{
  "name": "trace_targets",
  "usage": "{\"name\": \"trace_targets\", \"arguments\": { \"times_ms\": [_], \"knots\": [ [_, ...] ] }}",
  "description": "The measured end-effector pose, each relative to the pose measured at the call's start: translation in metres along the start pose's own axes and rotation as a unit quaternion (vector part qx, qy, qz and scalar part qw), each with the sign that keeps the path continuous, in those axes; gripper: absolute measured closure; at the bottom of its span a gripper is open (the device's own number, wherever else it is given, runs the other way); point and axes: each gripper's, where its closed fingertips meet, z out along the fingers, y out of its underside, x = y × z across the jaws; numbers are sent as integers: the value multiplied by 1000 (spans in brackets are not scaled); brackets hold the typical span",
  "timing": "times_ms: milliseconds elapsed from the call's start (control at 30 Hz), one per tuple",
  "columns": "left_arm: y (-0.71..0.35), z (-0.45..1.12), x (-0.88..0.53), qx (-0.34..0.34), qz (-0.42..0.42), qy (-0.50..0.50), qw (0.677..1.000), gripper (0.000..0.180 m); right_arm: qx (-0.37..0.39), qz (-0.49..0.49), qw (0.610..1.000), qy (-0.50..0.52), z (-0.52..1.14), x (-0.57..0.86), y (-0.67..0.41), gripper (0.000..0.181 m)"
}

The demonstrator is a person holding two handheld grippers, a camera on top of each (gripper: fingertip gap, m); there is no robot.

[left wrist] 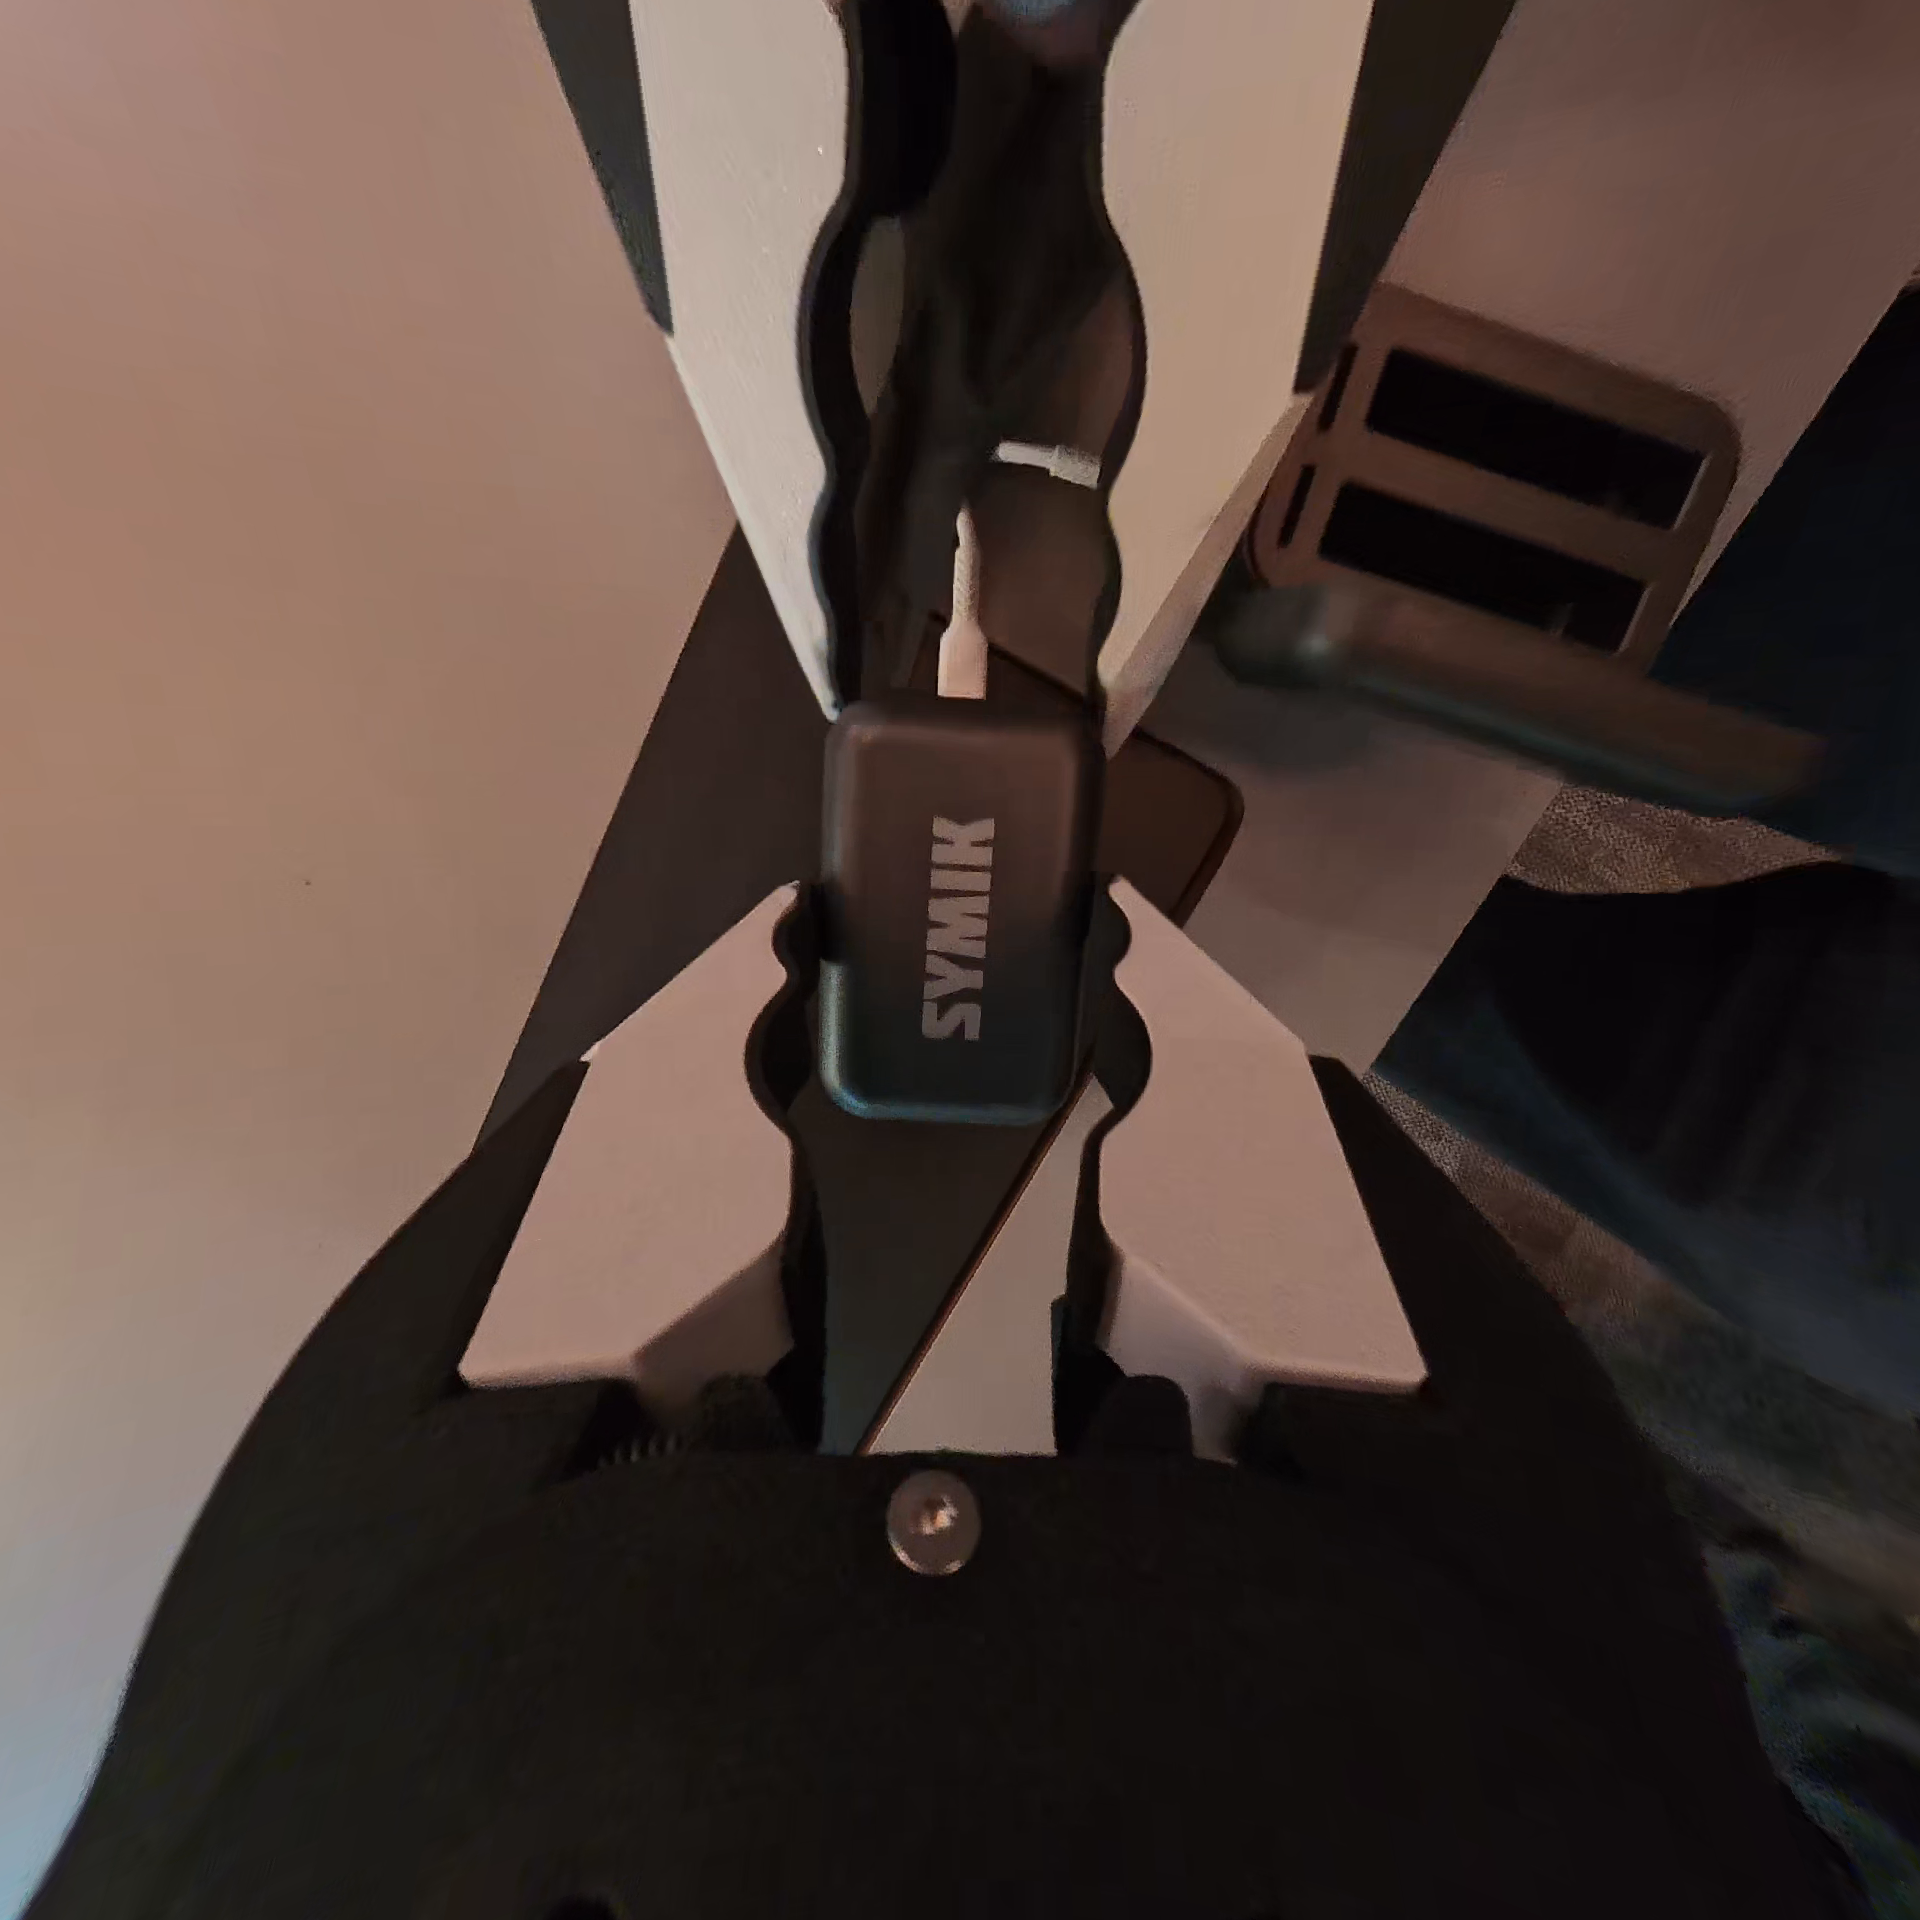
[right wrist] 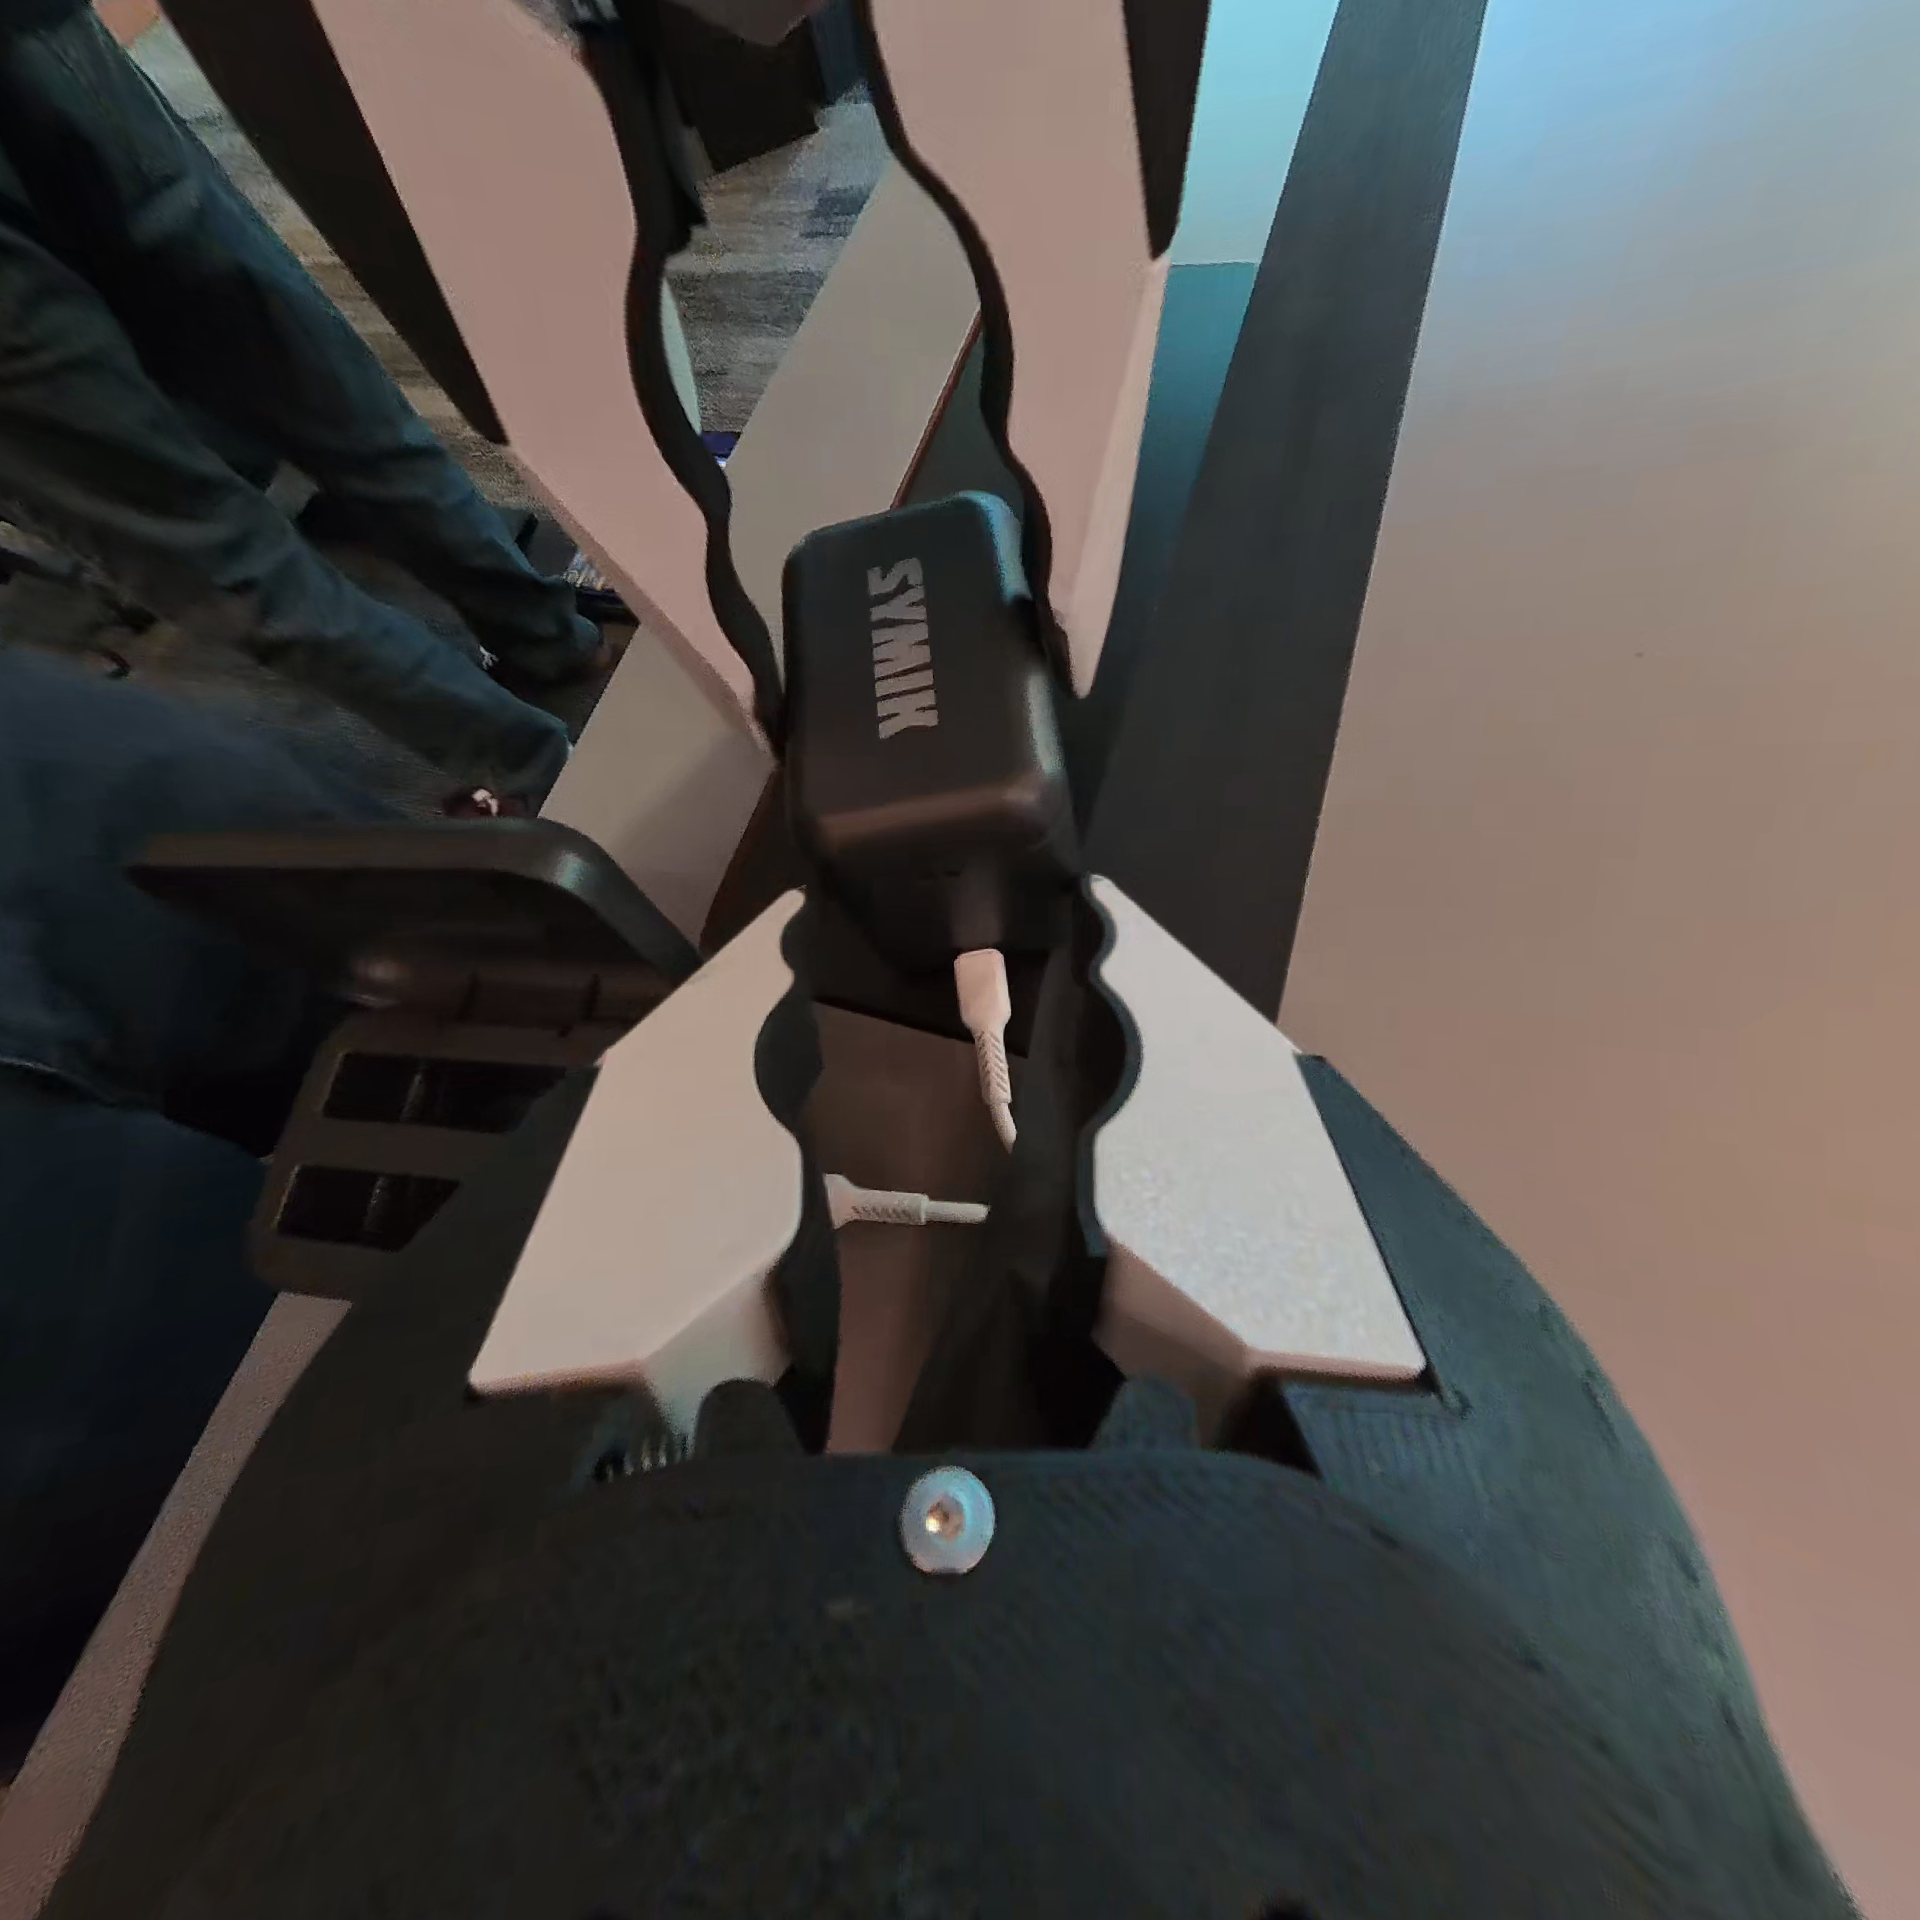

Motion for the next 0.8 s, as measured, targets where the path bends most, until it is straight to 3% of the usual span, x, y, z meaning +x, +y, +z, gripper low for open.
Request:
{"name": "trace_targets", "arguments": {
  "times_ms": [300, 500, 633, 800],
  "knots": [
    [1, 1, 0, -28, -6, 15, 999, 128, 33, -9, 999, 12, 0, 0, -1, 136],
    [0, -5, 6, -33, -60, 142, 988, 127, 46, -7, 999, 13, 2, 0, 0, 136],
    [-1, -13, 4, -38, -99, 263, 959, 126, 57, -2, 998, 12, 1, -3, 0, 136],
    [-4, -20, -2, -53, -138, 411, 899, 124, 61, -15, 998, 28, 0, -2, 0, 138]
  ]
}}
